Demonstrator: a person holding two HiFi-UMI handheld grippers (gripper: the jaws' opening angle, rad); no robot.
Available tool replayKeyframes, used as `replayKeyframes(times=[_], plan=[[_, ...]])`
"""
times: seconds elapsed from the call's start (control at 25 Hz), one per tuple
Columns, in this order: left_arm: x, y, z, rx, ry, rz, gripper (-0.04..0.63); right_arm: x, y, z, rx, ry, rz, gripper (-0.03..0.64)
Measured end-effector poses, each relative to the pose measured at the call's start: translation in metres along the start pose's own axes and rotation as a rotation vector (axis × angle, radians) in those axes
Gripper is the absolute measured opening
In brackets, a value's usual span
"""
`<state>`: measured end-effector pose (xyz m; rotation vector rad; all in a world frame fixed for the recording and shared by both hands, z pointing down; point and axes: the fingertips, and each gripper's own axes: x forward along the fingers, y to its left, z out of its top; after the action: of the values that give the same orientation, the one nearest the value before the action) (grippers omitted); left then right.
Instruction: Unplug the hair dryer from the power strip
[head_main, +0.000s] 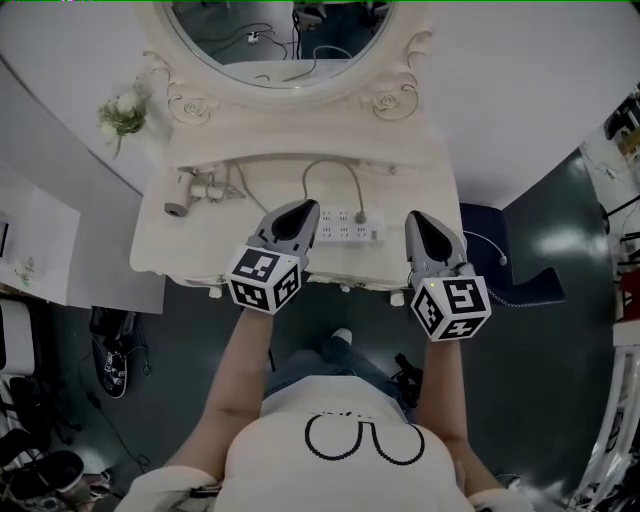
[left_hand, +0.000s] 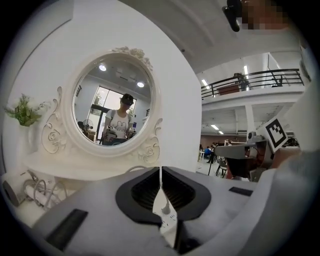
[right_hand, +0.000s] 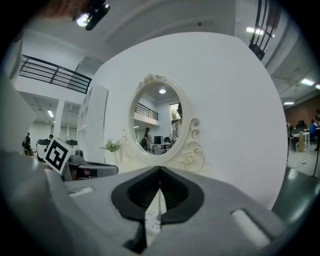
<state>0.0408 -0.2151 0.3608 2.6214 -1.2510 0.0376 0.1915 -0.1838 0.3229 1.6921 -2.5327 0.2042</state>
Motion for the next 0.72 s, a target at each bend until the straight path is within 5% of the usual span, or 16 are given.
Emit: replayKeyframes(times=[0.24,0.32,0.4,0.72], plan=[[0.025,-0.005,-0.029,0.021,0.102,-0.084,0.178,0.029,-0.017,-0.017,0.030,0.049,0.035,0.003],[0.029,-0.005,-0.037,0.039,0.124,-0.093,0.184,0.035,-0.016,-0.021,0.043,0.057,0.053,0.011],[0.032,-0.001,-0.045,0.043,0.142,-0.094,0.184,0.041,-0.012,-0.025,0.048,0.067,0.078,0.133],[0.044,0.017,-0.077,0.067,0.216,-0.096,0.184,0.062,-0.005,-0.063,0.051,0.157,0.094,0.190]])
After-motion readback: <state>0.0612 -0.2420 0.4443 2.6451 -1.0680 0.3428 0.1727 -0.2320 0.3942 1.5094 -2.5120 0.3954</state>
